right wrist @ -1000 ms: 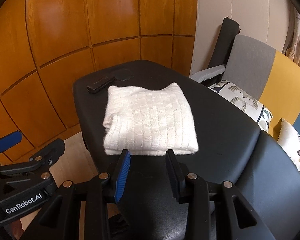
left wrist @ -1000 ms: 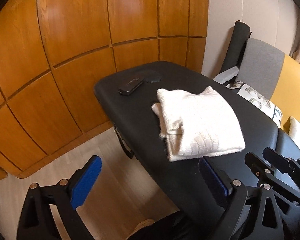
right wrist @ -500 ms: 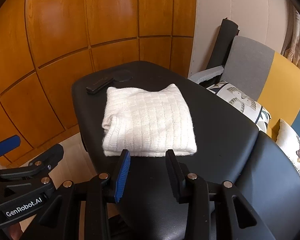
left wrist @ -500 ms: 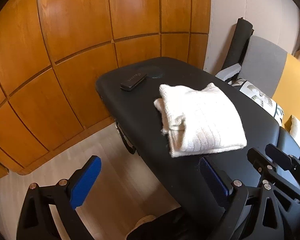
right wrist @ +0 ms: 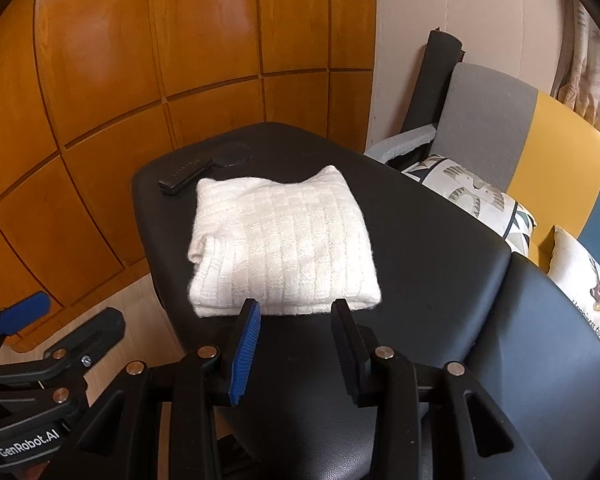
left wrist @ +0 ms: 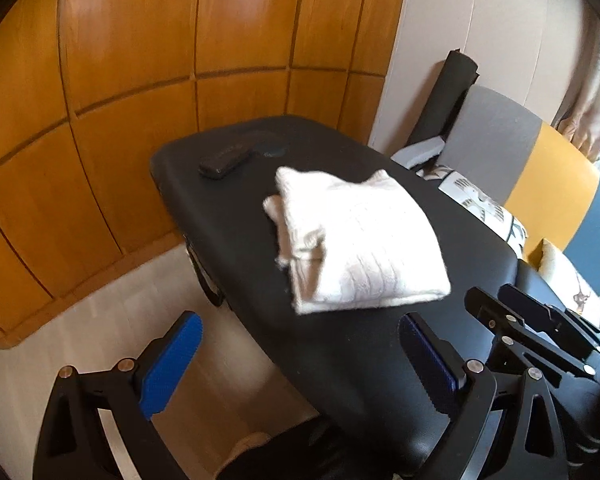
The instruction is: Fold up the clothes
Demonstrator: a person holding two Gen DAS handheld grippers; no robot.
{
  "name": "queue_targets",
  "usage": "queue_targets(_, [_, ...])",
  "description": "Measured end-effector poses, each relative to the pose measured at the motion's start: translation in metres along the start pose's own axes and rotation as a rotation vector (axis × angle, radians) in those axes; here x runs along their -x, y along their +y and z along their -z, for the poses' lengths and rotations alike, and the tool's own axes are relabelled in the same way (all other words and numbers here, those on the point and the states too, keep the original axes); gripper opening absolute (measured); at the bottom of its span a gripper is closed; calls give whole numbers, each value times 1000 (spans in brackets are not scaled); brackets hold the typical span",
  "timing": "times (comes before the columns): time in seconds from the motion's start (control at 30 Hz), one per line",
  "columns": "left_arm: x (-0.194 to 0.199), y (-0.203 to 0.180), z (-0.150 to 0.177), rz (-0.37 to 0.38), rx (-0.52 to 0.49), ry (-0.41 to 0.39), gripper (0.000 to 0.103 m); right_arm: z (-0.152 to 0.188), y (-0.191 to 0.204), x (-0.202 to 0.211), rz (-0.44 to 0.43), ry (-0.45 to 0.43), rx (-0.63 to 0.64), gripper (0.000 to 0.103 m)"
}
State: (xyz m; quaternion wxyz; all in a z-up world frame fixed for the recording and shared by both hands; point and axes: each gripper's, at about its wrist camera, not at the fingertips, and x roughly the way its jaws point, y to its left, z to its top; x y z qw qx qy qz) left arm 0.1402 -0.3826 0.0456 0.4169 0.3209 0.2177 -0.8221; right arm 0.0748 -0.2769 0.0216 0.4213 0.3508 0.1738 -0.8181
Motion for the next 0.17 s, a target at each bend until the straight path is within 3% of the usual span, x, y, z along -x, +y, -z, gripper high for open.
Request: queue_targets(0.17, [2, -1, -1, -59, -6, -20, 98, 1, -2, -1, 2, 2, -9, 37])
